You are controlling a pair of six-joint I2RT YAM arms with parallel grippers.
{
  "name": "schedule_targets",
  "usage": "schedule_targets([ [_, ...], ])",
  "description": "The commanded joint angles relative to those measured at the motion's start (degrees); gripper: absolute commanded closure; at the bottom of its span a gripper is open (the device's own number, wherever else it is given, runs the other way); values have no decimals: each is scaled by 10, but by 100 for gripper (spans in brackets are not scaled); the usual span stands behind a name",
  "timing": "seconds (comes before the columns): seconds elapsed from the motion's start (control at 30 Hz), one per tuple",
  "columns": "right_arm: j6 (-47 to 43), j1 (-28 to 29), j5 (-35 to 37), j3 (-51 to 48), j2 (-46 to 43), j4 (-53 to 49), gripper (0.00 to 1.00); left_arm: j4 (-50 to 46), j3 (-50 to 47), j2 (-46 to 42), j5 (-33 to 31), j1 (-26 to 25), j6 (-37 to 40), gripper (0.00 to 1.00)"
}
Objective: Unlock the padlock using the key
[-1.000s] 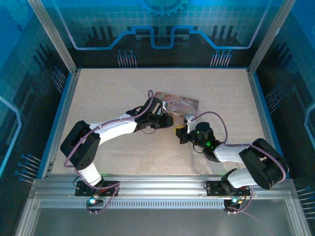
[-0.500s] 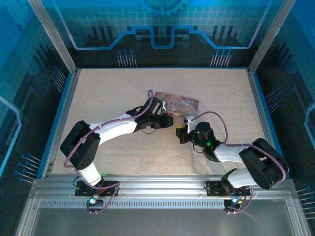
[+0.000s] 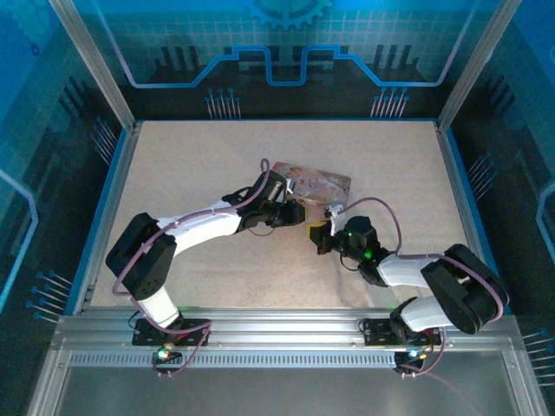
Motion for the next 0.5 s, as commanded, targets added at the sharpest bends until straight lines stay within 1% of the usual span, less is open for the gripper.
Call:
schedule_targets([
  [0.0,5,-4,2,-11,-6,23,100,45,19,-35,18,-2,-4,80],
  [0.47,11,-4,6,-15,-13,28,100,49,15,-37,21,0,-9,80],
])
